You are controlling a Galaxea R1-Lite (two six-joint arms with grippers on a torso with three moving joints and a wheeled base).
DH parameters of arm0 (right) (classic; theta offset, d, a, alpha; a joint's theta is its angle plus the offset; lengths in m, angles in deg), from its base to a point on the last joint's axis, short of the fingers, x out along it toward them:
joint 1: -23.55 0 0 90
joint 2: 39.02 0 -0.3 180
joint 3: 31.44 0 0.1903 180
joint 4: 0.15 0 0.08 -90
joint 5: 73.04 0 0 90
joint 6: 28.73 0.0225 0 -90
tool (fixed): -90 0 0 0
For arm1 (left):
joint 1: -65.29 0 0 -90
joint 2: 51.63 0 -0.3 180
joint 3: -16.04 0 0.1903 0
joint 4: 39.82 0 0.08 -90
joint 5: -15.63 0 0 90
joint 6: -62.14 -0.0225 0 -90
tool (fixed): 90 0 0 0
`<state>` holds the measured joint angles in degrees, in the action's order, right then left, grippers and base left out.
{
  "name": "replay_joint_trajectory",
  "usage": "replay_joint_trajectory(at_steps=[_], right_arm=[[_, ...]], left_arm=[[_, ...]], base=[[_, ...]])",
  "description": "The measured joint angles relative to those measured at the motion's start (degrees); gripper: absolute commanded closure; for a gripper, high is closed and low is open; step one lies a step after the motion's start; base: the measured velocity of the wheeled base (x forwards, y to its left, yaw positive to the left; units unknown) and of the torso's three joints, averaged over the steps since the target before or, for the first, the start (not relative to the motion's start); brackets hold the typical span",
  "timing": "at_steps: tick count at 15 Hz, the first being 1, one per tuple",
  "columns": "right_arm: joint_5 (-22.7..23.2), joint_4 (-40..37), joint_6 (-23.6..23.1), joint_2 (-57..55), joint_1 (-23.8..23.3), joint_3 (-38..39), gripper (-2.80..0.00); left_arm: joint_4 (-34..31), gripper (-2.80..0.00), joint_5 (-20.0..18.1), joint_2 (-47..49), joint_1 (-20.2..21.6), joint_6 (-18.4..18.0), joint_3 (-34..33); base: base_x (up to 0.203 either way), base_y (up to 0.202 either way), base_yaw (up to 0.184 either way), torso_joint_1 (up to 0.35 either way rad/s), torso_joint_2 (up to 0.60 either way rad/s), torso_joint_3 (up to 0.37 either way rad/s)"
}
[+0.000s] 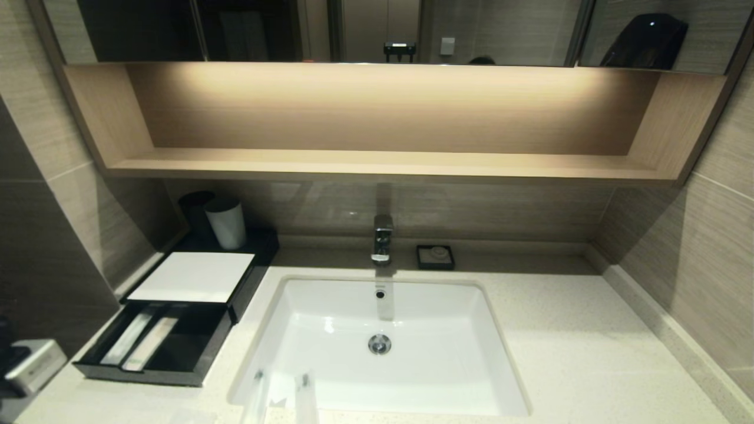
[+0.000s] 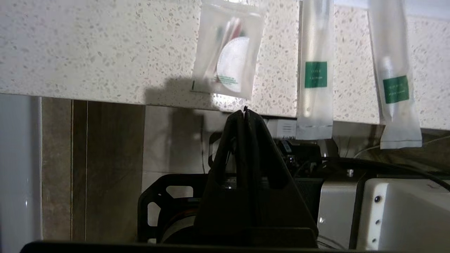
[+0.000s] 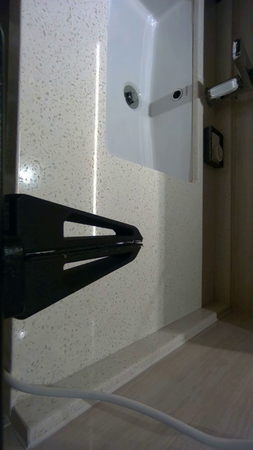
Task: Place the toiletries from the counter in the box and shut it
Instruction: Pick up the bathroom toiletry
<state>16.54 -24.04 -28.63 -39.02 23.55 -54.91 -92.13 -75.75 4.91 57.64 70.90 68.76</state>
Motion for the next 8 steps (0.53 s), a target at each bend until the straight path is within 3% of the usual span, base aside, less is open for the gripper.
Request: replay_joint_trajectory(at_steps=[5,8], right_arm=[[-0.03,-0.01,0.0,0.0,0.0,0.0,0.0],[-0.02,0.0,-0.02,0.0,0.0,0.0,0.0]], left_arm=[[0.37,0.0,-3.52,4.81,-2.48,0.32,-2.54],[3.37,0.0,-3.63,7.72,-2.63,0.63,-2.29]], base=[[0.0,0.0,0.0,0.0,0.0,0.0],[0.0,0.0,0.0,0.0,0.0,0.0]])
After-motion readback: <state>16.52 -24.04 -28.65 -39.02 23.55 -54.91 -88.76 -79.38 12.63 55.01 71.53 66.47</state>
